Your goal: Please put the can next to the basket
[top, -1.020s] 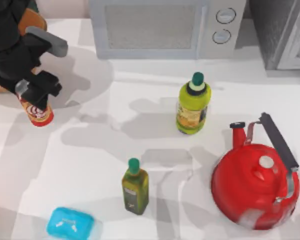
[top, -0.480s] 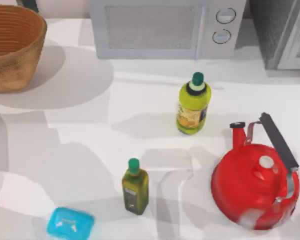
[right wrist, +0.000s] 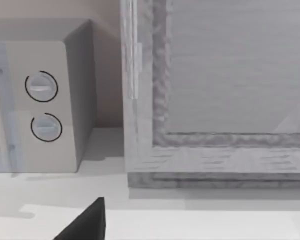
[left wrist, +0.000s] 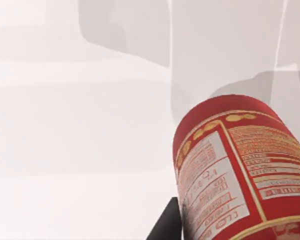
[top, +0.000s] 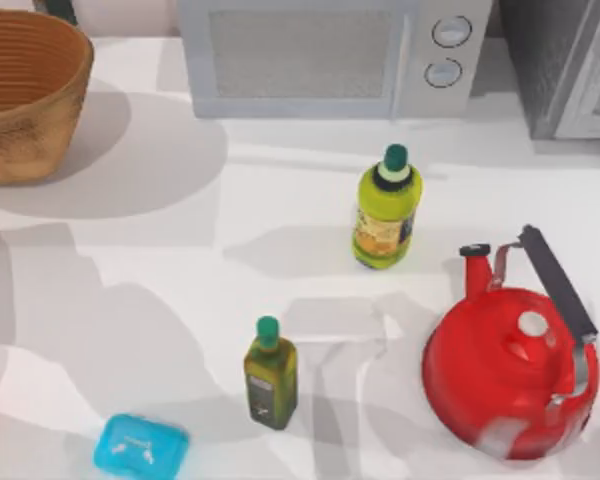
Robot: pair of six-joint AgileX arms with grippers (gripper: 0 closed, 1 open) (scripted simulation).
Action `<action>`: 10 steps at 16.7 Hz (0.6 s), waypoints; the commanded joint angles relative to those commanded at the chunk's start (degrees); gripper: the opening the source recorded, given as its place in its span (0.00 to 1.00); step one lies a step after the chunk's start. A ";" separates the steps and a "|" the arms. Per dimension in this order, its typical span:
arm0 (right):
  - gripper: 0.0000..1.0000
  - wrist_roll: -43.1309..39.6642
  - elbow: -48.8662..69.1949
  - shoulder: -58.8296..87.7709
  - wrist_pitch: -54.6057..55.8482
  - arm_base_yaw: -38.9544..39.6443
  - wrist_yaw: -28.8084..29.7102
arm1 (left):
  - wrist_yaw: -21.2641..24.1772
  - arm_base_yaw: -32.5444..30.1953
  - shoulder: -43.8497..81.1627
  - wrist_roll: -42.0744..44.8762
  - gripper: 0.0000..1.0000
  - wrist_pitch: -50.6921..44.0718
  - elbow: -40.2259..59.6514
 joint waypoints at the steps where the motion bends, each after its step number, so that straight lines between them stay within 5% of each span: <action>1: 1.00 0.00 0.00 0.00 0.00 0.00 0.00 | 0.00 0.06 0.16 -0.04 0.00 0.47 -0.35; 5: 1.00 0.00 0.00 0.00 0.00 0.00 0.00 | 0.00 0.08 0.22 -0.06 0.00 0.66 -0.49; 10: 1.00 0.00 0.00 0.00 0.00 0.00 0.00 | 0.00 0.08 0.22 -0.06 0.38 0.66 -0.49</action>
